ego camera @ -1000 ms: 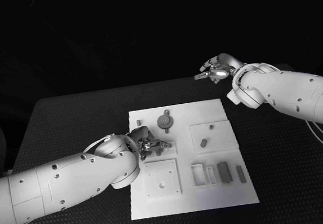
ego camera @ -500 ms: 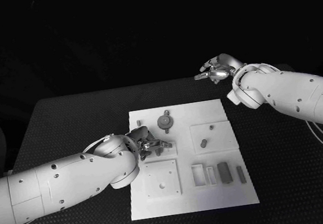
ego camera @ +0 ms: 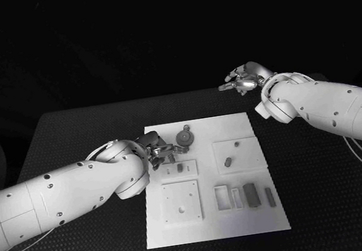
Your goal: Assemble the parts on the task board
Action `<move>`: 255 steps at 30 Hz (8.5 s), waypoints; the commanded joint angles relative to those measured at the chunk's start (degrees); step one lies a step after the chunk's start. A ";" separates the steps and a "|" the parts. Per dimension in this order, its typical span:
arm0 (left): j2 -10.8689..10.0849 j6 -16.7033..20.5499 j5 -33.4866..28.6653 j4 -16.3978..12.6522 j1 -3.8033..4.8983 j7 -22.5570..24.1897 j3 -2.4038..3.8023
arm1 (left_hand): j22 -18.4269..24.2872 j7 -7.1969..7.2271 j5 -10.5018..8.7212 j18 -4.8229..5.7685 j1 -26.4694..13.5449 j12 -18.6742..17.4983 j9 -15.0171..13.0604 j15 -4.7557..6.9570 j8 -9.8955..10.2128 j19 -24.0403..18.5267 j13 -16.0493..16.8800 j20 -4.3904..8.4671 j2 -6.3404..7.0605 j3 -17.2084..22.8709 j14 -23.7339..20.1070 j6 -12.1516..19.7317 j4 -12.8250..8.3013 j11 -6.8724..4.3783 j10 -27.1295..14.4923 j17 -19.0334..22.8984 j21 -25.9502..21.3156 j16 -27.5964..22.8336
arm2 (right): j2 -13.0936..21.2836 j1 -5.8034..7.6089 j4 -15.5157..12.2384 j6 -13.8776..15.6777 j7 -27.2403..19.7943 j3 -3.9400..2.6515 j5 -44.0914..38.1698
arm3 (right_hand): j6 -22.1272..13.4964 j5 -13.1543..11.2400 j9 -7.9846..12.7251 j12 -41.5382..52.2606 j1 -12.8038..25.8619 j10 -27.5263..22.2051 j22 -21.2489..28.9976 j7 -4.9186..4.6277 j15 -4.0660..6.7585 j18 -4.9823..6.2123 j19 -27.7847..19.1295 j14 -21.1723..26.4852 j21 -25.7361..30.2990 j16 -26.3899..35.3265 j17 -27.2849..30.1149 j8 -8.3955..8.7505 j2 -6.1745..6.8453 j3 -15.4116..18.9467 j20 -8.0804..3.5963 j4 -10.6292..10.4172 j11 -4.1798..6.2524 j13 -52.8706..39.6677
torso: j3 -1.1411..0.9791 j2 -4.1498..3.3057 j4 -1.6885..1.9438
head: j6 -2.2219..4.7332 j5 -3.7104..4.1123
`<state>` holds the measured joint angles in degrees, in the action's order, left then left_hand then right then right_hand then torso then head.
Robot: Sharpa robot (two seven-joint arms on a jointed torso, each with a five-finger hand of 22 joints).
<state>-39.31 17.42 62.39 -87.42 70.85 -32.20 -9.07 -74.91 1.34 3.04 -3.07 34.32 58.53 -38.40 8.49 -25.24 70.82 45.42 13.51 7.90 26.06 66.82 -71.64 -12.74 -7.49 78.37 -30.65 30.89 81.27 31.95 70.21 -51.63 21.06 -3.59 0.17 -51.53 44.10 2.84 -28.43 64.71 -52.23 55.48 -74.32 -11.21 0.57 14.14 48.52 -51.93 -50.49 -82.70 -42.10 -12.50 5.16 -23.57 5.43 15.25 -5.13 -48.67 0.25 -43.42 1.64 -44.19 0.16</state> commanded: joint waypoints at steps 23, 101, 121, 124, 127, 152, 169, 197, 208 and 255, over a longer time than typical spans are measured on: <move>5.70 -12.85 -5.60 22.37 7.32 5.66 0.82 | 2.85 -6.04 -0.13 2.71 4.83 -7.69 1.40 -2.57 6.61 -8.56 -4.44 -2.15 -3.59 -3.55 -9.41 15.55 -3.35 5.77 -9.63 4.73 -7.97 -6.67 | 0.69 -0.40 0.79 -1.07 -0.79 0.00 1.74 | 0.14 0.03 0.09 0.25 0.40 -9.02 -0.08 -0.07 0.52 0.86 -0.31 0.11 0.09 -0.38 0.15 -0.26 -0.13 -0.07 0.29 -0.13 0.17 0.13 | 0.02 -0.12 -0.11 | 4.43 -1.48; 12.04 -23.69 -2.10 31.64 5.19 6.62 0.43 | 2.43 -5.70 5.34 2.54 10.88 -9.85 2.79 -4.11 7.00 -8.04 -8.95 -3.58 -8.26 0.90 -9.33 12.37 -1.44 5.50 -8.57 8.80 -11.35 -7.40 | 0.13 -0.55 0.80 -1.53 -0.67 0.00 1.89 | 0.07 0.02 0.16 0.44 0.45 -9.09 -0.15 -0.09 0.49 0.86 -0.33 0.19 0.08 -0.53 0.30 -0.29 -0.38 -0.25 0.27 0.02 0.15 0.37 | 0.09 -0.54 -0.33 | 3.96 -1.52; 10.82 -22.24 -7.27 31.02 5.11 6.32 0.45 | 0.98 -3.89 2.48 2.11 20.10 -8.74 1.28 -3.68 4.67 -4.89 -9.33 -3.12 -10.13 7.02 -5.90 7.63 -2.35 3.79 -4.63 9.05 -10.46 -5.90 | -0.07 -0.61 1.12 -1.60 -0.71 0.00 1.89 | 0.06 0.02 0.17 0.48 0.56 -9.10 -0.17 -0.10 0.48 0.86 -0.33 0.20 0.08 -0.55 0.32 -0.31 -0.39 -0.25 0.28 0.00 0.14 0.42 | 0.06 -0.58 -0.40 | 3.66 -1.49; 10.05 -21.50 -10.15 30.28 5.10 5.75 0.45 | 0.86 -3.77 2.48 2.07 20.20 -8.69 1.15 -3.64 4.52 -4.70 -9.35 -3.08 -10.19 7.05 -5.64 7.39 -2.37 3.66 -4.39 9.05 -10.39 -5.81 | -0.03 -0.62 1.12 -1.59 -0.73 0.00 1.89 | 0.07 0.02 0.17 0.49 0.58 -9.10 -0.17 -0.10 0.48 0.86 -0.33 0.20 0.08 -0.56 0.33 -0.31 -0.39 -0.24 0.28 -0.01 0.14 0.43 | 0.05 -0.55 -0.38 | 3.63 -1.51; 8.42 -19.65 -12.38 27.86 5.10 5.19 0.46 | 0.72 -3.63 2.47 2.02 20.23 -8.61 1.00 -3.56 4.36 -4.44 -9.36 -3.02 -10.29 7.05 -5.34 7.15 -2.39 3.52 -4.10 9.04 -10.29 -5.69 | 0.06 -0.64 1.06 -1.60 -0.73 0.00 1.89 | 0.07 0.02 0.17 0.50 0.60 -9.11 -0.17 -0.10 0.48 0.86 -0.33 0.21 0.08 -0.56 0.34 -0.31 -0.39 -0.25 0.28 -0.02 0.14 0.44 | 0.04 -0.54 -0.37 | 3.51 -1.47; -4.74 -3.57 -8.45 0.43 5.07 0.50 -4.79 | 0.22 -3.17 2.73 1.83 20.43 -8.44 0.61 -3.26 3.93 -3.42 -9.44 -2.74 -9.39 7.06 -4.16 6.34 -2.78 3.06 -2.95 9.10 -10.07 -5.44 | 0.82 -0.64 0.66 -1.63 -0.67 0.00 1.91 | 0.07 0.02 0.18 0.56 0.65 -9.13 -0.19 -0.10 0.48 0.86 -0.35 0.23 0.09 -0.60 0.39 -0.34 -0.38 -0.28 0.28 0.02 0.14 0.51 | 0.03 -0.50 -0.30 | 2.29 -1.58; -2.44 -4.56 -4.08 -1.84 4.27 -1.80 -4.79 | 0.05 -3.06 2.55 1.79 20.30 -8.32 0.60 -3.20 3.91 -3.08 -9.41 -2.67 -9.05 7.02 -3.79 6.09 -2.65 2.95 -2.54 9.08 -9.99 -5.31 | 0.37 -0.64 0.56 -1.77 -0.68 0.00 1.91 | 0.07 0.02 0.20 0.60 0.68 -9.15 -0.21 -0.10 0.47 0.86 -0.36 0.25 0.09 -0.63 0.43 -0.36 -0.38 -0.31 0.28 0.05 0.14 0.57 | 0.03 -0.61 -0.44 | 1.83 -1.53; -1.27 -6.97 -2.21 -0.65 3.78 -2.85 -4.79 | -0.51 -2.63 2.34 1.69 19.58 -7.60 0.28 -3.01 3.17 -2.54 -9.04 -2.49 -8.78 6.69 -3.35 4.80 -2.03 2.61 -1.90 8.83 -9.79 -4.65 | 0.31 -0.64 0.53 -1.77 -0.70 0.00 1.91 | 0.05 0.02 0.22 0.68 0.68 -9.19 -0.24 -0.10 0.47 0.86 -0.38 0.29 0.10 -0.68 0.49 -0.38 -0.39 -0.38 0.27 0.13 0.14 0.67 | 0.08 -0.57 -0.34 | 0.97 -1.43; -1.08 -6.92 -0.53 -0.10 3.08 -2.75 -4.79 | -0.58 -2.61 2.33 1.68 19.51 -7.52 0.25 -2.99 3.10 -2.51 -9.00 -2.47 -8.79 6.67 -3.36 4.74 -1.98 2.60 -1.86 8.81 -9.77 -4.60 | 0.35 -0.64 0.54 -1.72 -0.72 0.00 1.91 | 0.04 0.02 0.23 0.71 0.70 -9.20 -0.25 -0.10 0.47 0.86 -0.38 0.30 0.10 -0.70 0.52 -0.39 -0.40 -0.40 0.27 0.16 0.13 0.72 | 0.07 -0.58 -0.38 | 0.66 -1.36; -1.02 -8.74 0.44 0.15 2.69 -2.67 -4.78 | -0.80 -2.56 2.40 1.65 19.66 -7.32 0.19 -2.94 2.98 -2.44 -8.87 -2.41 -8.83 6.76 -3.34 4.72 -2.13 2.54 -1.84 8.76 -9.71 -4.44 | 0.27 -0.90 0.58 -1.91 -0.73 0.00 1.91 | 0.03 0.02 0.27 0.84 0.82 -9.25 -0.29 -0.11 0.46 0.86 -0.39 0.33 0.11 -0.78 0.63 -0.44 -0.43 -0.45 0.29 0.22 0.12 0.88 | 0.07 -0.58 -0.37 | 0.26 -1.31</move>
<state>-40.52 9.83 62.57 -87.27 73.72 -34.96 -13.75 -74.90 -1.85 5.26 -0.84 53.33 50.93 -35.59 5.61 -19.48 68.09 36.48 11.14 -0.54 32.60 63.15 -65.95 -14.88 -3.39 75.15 -21.82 20.90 76.49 32.28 69.33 -51.00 19.93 -3.77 0.17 -49.62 43.74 2.84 -28.24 65.15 -51.98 55.14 -74.52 -11.19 0.61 14.15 48.32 -51.48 -50.48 -83.14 -41.53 -12.69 4.91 -23.73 5.63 15.41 -5.20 -47.86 0.31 -43.98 1.27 -43.94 -1.09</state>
